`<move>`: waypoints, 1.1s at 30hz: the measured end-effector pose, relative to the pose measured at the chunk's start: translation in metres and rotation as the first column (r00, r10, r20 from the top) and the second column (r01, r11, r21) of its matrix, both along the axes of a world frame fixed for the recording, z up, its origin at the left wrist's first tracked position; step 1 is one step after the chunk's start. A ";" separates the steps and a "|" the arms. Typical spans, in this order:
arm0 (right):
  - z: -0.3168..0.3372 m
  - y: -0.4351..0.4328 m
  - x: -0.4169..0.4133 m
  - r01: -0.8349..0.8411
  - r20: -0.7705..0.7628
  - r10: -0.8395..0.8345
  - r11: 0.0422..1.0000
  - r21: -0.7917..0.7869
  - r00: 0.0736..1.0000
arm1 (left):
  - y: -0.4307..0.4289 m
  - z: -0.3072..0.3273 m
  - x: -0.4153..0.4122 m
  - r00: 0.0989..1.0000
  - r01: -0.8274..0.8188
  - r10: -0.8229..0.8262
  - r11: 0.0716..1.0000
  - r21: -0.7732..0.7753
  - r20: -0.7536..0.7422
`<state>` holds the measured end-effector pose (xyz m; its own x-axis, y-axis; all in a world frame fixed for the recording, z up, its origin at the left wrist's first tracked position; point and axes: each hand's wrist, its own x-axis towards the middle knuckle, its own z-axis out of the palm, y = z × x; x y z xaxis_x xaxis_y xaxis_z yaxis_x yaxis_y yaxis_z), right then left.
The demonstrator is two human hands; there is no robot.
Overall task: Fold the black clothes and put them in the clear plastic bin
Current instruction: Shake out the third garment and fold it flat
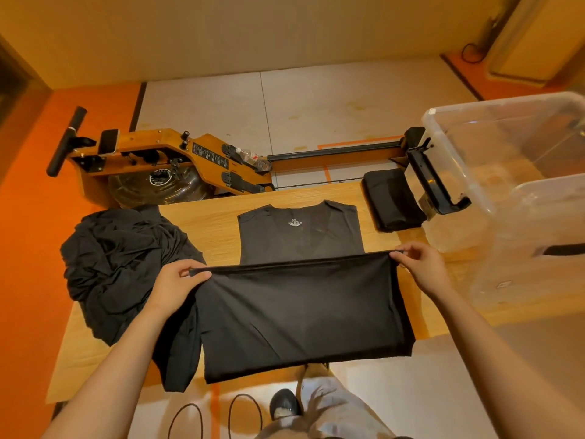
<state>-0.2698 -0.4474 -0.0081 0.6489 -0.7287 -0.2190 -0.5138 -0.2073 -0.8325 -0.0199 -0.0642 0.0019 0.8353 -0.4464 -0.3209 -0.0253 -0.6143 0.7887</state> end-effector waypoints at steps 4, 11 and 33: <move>0.018 0.003 -0.011 0.015 0.071 -0.018 0.999 0.050 0.997 | 0.003 0.015 -0.008 0.999 -0.034 0.034 0.997 -0.065 -0.012; 0.061 0.009 -0.037 -0.096 0.094 0.085 0.988 0.119 0.992 | 0.027 0.040 -0.020 0.986 0.018 -0.025 0.999 -0.047 -0.163; 0.021 -0.059 0.075 -0.073 -0.151 0.065 0.996 -0.046 0.986 | -0.047 0.016 0.061 0.941 -0.081 0.062 0.996 -0.044 -0.333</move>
